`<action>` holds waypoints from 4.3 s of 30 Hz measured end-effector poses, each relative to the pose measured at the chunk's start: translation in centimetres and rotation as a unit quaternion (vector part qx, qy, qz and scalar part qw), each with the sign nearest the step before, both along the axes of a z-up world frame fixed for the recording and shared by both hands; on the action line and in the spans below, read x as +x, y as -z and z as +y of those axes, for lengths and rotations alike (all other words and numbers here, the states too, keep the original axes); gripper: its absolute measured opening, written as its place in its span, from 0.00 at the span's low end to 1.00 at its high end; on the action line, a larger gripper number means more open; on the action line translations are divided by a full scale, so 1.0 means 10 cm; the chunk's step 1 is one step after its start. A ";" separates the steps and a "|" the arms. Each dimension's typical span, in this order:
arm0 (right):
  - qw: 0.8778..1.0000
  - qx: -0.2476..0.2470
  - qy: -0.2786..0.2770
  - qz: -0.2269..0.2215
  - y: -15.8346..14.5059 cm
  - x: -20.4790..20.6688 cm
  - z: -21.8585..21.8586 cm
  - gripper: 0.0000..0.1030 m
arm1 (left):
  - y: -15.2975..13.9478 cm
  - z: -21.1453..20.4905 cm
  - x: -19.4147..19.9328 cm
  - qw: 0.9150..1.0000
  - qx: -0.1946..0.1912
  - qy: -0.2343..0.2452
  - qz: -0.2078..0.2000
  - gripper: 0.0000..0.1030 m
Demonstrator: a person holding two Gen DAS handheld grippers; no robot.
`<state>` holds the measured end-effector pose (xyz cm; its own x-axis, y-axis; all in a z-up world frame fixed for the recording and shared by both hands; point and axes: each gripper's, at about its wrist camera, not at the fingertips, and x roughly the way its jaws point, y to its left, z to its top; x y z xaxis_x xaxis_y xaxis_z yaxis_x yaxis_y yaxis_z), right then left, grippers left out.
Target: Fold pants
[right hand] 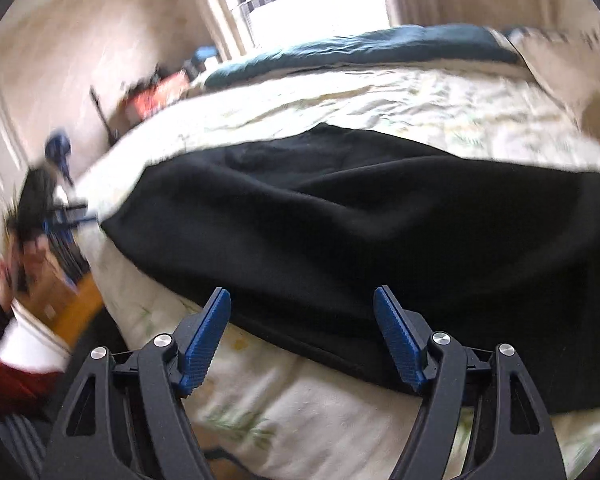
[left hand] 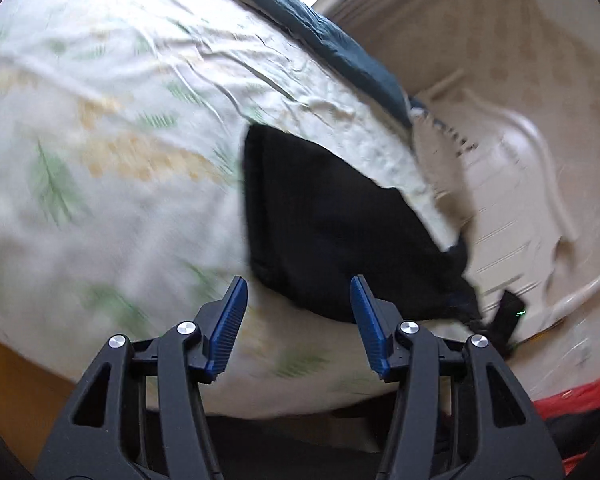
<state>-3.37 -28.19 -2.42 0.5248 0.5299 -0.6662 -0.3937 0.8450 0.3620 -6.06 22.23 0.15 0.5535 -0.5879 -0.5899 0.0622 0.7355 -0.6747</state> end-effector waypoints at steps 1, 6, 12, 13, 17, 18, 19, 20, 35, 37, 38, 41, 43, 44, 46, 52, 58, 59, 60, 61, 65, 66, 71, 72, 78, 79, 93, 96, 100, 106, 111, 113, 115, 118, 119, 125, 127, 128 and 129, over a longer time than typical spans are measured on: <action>1.000 0.012 0.007 0.005 0.02 0.01 -0.02 0.71 | 0.02 -0.08 -0.05 1.000 -0.016 -0.002 0.001 0.50; 0.999 0.028 0.020 0.010 0.09 0.00 -0.01 0.73 | 0.23 -0.46 -0.09 0.997 -0.064 -0.020 0.027 0.50; 0.999 0.034 0.029 0.005 0.11 -0.03 0.01 0.76 | 0.32 -0.58 0.03 0.991 -0.110 -0.061 0.039 0.50; 0.999 0.037 0.031 0.004 0.12 -0.04 0.01 0.76 | 0.32 -0.60 0.04 0.992 -0.108 -0.063 0.036 0.50; 0.998 0.044 0.037 0.000 0.14 -0.06 0.00 0.78 | 0.38 -0.59 0.07 0.991 -0.091 -0.083 0.049 0.50; 0.998 0.044 0.038 -0.002 0.14 -0.07 0.00 0.78 | 0.38 -0.58 0.06 0.990 -0.094 -0.094 0.048 0.50; 0.998 0.043 0.039 -0.002 0.14 -0.07 0.01 0.78 | 0.36 -0.58 0.05 0.989 -0.092 -0.102 0.045 0.50; 0.998 0.046 0.042 -0.002 0.14 -0.07 0.01 0.78 | 0.34 -0.57 0.05 0.989 -0.088 -0.109 0.041 0.50; 0.930 0.306 0.159 0.127 0.43 -0.05 -0.55 0.74 | 0.38 -0.66 0.28 0.987 -0.015 -0.152 0.047 0.12; 0.927 0.307 0.167 0.138 0.48 0.01 -0.50 0.66 | 0.38 -0.68 0.32 0.987 -0.013 -0.151 0.049 0.09; 0.926 0.303 0.174 0.145 0.51 0.04 -0.49 0.52 | 0.35 -0.69 0.32 0.988 -0.007 -0.150 0.045 0.09; 0.929 0.277 0.192 0.156 0.60 0.11 -0.45 0.16 | 0.30 -0.67 0.36 0.988 0.004 -0.149 0.040 0.09; 0.928 0.280 0.191 0.152 0.57 0.06 -0.43 0.13 | 0.27 -0.62 0.38 0.988 0.002 -0.152 0.038 0.08; 0.931 0.277 0.187 0.146 0.52 0.01 -0.38 0.11 | 0.25 -0.59 0.39 0.988 -0.004 -0.153 0.034 0.08; 0.935 0.273 0.182 0.136 0.43 -0.07 -0.36 0.11 | 0.23 -0.54 0.39 0.987 -0.005 -0.159 0.032 0.08; 0.931 0.277 0.176 0.163 0.68 -0.22 -0.39 0.09 | 0.42 -0.44 0.40 0.987 -0.023 -0.151 0.040 0.08; 0.928 0.293 0.158 0.170 0.62 -0.22 -0.52 0.15 | 0.31 -0.52 0.34 0.993 0.009 -0.117 0.027 0.14; 0.929 0.288 0.159 0.169 0.59 -0.23 -0.59 0.18 | 0.25 -0.56 0.29 0.993 0.030 -0.109 0.022 0.16; 0.932 0.277 0.166 0.161 0.53 -0.25 -0.66 0.23 | 0.20 -0.59 0.23 0.994 0.045 -0.103 0.016 0.24; 0.936 0.265 0.178 0.150 0.46 -0.28 -0.77 0.29 | 0.17 -0.61 0.18 0.994 0.053 -0.098 0.010 0.31; 0.937 0.208 0.264 0.093 0.12 -0.27 -1.51 0.50 | -0.08 -0.71 -0.01 0.992 0.084 -0.094 -0.017 0.48; 0.936 0.191 0.284 0.086 0.05 -0.22 -1.68 0.52 | -0.14 -0.75 -0.03 0.991 0.090 -0.096 -0.025 0.53; 0.920 0.082 0.380 0.047 -0.30 0.41 -2.54 0.62 | -0.25 -0.87 0.11 0.989 0.095 -0.105 -0.042 0.66; 0.915 0.070 0.394 0.046 -0.32 0.64 -2.69 0.63 | -0.23 -0.89 0.17 0.989 0.094 -0.111 -0.036 0.66; 0.896 0.020 0.436 0.088 -0.10 1.53 -3.20 0.63 | 0.04 -1.03 0.38 0.988 0.099 -0.117 0.013 0.66; 0.895 0.017 0.436 0.097 -0.03 1.61 -3.23 0.63 | 0.09 -1.04 0.39 0.988 0.099 -0.117 0.020 0.66; 0.858 0.140 0.493 -0.025 -0.32 -0.16 -3.60 0.06 | 0.11 -1.13 0.40 0.987 0.120 -0.110 0.010 0.78; 0.833 0.169 0.527 -0.014 -0.05 -0.65 -3.70 0.06 | 0.12 -1.16 0.40 0.986 0.125 -0.110 0.007 0.80; 0.814 0.228 0.534 0.016 0.37 -0.82 -3.84 0.06 | 0.12 -1.21 0.42 0.985 0.136 -0.103 0.005 0.83; 0.787 0.307 0.535 -0.013 0.48 -0.88 -3.99 0.29 | 0.13 -1.21 0.42 0.986 0.134 -0.100 -0.003 0.87; 0.794 0.271 0.544 -0.012 0.41 -0.89 -4.13 0.06 | 0.14 -1.22 0.41 0.986 0.136 -0.099 -0.005 0.87; 0.788 0.266 0.555 -0.012 0.41 -0.90 -4.17 0.05 | 0.14 -1.21 0.41 0.986 0.135 -0.099 -0.005 0.87; 0.780 0.272 0.564 -0.006 0.51 -0.93 -4.21 0.05 | 0.14 -1.22 0.41 0.986 0.135 -0.099 -0.005 0.87; 0.778 0.291 0.556 -0.019 0.52 -0.97 -4.20 0.07 | 0.14 -1.23 0.42 0.985 0.139 -0.098 -0.005 0.88; 0.773 0.312 0.551 -0.023 0.53 -0.97 -4.20 0.11 | 0.14 -1.24 0.42 0.985 0.141 -0.097 -0.005 0.88; 0.782 0.385 0.488 -0.047 0.40 -1.10 -3.82 0.53 | 0.13 -1.26 0.42 0.985 0.146 -0.096 -0.008 0.88; 0.797 0.406 0.445 -0.035 0.40 -1.04 -3.58 0.54 | 0.13 -1.26 0.42 0.985 0.146 -0.095 -0.007 0.88; 0.803 0.413 0.428 -0.027 0.42 -1.01 -3.47 0.54 | 0.13 -1.26 0.43 0.985 0.147 -0.095 -0.007 0.88; 0.811 0.419 0.407 -0.017 0.45 -0.97 -3.31 0.54 | 0.13 -1.25 0.43 0.985 0.146 -0.095 -0.007 0.88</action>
